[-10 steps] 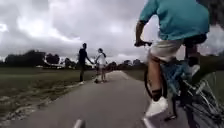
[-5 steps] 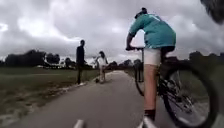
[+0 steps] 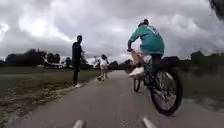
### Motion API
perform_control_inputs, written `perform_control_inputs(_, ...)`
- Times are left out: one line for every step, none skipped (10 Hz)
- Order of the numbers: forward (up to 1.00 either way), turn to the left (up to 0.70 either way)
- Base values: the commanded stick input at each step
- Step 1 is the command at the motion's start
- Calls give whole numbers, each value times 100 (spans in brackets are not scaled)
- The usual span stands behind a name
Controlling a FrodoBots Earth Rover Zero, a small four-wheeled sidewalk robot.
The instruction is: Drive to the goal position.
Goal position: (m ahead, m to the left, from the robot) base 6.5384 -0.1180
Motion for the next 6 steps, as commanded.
perform_control_inputs(70,0)
perform_control_inputs(70,0)
perform_control_inputs(70,0)
perform_control_inputs(70,0)
perform_control_inputs(70,0)
perform_control_inputs(70,0)
